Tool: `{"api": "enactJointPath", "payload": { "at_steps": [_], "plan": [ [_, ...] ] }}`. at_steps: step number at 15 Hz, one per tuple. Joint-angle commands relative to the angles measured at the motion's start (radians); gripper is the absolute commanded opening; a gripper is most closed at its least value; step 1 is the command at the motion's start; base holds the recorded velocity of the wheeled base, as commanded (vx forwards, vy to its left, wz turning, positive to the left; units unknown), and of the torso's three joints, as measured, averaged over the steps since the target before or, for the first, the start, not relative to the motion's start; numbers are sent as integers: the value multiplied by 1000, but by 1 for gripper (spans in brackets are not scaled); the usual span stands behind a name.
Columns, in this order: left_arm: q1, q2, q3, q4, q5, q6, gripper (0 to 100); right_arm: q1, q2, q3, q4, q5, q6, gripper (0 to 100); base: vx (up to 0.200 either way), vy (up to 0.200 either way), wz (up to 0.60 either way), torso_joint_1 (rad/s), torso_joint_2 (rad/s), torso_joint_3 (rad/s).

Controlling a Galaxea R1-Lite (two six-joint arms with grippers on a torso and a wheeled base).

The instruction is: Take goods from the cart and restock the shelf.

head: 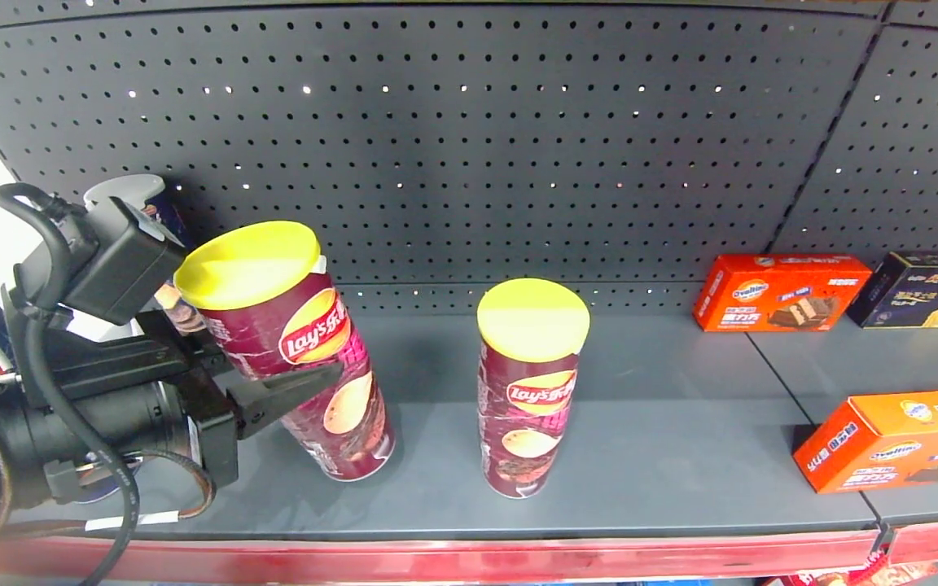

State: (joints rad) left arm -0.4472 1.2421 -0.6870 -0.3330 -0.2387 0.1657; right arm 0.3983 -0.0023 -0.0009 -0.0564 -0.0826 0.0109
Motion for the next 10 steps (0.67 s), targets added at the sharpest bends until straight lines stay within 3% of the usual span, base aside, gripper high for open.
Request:
{"api": "enactJointPath", "payload": {
  "at_steps": [1, 5, 8, 10],
  "plan": [
    [-2, -1, 6, 0, -2, 0, 0, -19, 2, -5, 21, -36, 27, 100, 0, 0, 0, 0, 0, 0],
    [-5, -3, -9, -1, -4, 0, 0, -161, 97, -14, 43, -59, 27, 100, 0, 0, 0, 0, 0, 0],
    [-4, -3, -8, 0, -7, 0, 0, -406, 122, -11, 38, -29, 31, 100, 0, 0, 0, 0, 0, 0],
    [-5, -6, -5, 0, -7, 0, 0, -395, 2, -1, 56, 93, -40, 100, 0, 0, 0, 0, 0, 0]
  ]
}}
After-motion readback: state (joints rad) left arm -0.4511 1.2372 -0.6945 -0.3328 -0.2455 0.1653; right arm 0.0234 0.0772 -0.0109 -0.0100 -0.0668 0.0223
